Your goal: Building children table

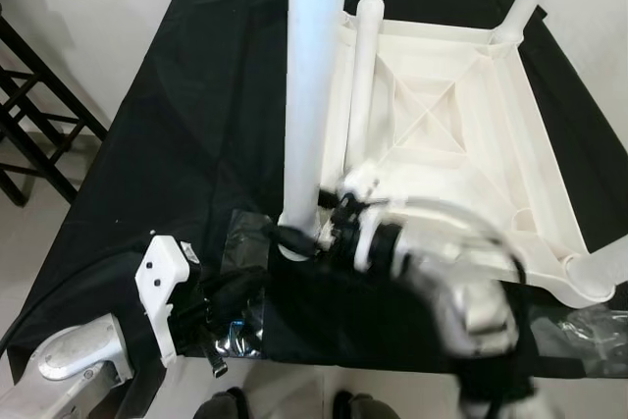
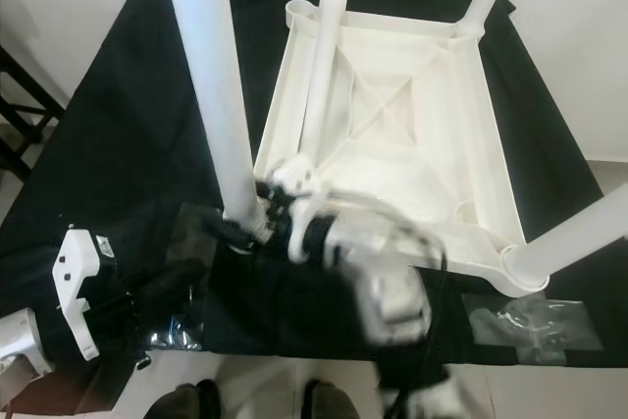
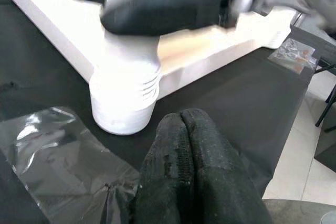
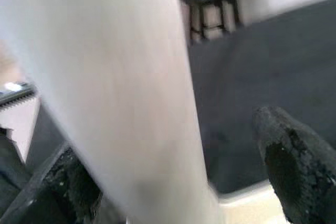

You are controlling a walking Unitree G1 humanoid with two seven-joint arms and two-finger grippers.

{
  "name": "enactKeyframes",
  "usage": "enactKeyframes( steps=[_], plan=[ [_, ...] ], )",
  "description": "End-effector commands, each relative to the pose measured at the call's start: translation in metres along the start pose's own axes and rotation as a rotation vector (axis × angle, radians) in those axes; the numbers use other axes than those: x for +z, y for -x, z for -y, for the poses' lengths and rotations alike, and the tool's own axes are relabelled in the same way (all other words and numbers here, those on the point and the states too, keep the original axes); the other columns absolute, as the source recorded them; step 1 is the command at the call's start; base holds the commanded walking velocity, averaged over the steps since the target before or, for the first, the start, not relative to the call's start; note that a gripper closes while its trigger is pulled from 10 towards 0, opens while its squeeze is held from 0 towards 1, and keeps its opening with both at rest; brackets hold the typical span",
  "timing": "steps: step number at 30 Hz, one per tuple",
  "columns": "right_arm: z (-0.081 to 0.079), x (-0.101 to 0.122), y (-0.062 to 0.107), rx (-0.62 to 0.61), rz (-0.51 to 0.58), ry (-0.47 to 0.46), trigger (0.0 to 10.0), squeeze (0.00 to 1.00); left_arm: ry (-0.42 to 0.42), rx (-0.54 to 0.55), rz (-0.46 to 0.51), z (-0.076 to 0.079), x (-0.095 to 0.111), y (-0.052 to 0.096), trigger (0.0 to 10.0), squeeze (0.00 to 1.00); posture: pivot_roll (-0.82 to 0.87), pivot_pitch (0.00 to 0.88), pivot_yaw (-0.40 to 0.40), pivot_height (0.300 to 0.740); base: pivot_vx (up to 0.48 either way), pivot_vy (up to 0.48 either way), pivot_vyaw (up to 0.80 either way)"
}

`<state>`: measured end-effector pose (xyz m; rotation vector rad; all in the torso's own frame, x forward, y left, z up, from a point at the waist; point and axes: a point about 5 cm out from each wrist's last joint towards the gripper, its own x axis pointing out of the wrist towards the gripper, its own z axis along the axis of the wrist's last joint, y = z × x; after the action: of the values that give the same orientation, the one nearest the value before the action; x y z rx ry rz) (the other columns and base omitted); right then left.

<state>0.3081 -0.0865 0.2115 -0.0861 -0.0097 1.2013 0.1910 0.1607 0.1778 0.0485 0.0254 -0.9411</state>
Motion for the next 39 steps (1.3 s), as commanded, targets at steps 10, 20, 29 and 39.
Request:
enactKeyframes(
  steps=[10, 20, 29, 39],
  plan=[
    [0.033, 0.005, -0.011, 0.210, -0.002, -0.100, 2.2, 0.00, 0.019, 0.005, -0.013, 0.001, -0.007, -0.001, 10.0, 0.00, 0.11, 0.202, -0.044, 0.740, 0.000, 0.000, 0.00],
    [0.042, 0.010, 0.001, 0.217, 0.053, -0.111, 0.0, 0.00, 0.022, 0.003, -0.011, 0.002, -0.007, -0.001, 10.0, 0.00, 0.11, 0.211, -0.040, 0.740, 0.000, 0.000, 0.00],
    [0.022, -0.021, 0.012, -0.385, 0.011, -0.098, 0.0, 0.00, 0.024, -0.003, -0.010, 0.000, -0.005, 0.002, 10.0, 0.00, 0.07, 0.240, -0.040, 0.740, 0.000, 0.000, 0.00],
    [-0.044, -0.062, -0.011, -0.574, -0.047, -0.169, 0.0, 0.00, 0.023, -0.006, -0.013, -0.005, -0.006, 0.000, 10.0, 0.00, 0.09, 0.216, -0.030, 0.740, 0.000, 0.000, 0.00]
  ],
)
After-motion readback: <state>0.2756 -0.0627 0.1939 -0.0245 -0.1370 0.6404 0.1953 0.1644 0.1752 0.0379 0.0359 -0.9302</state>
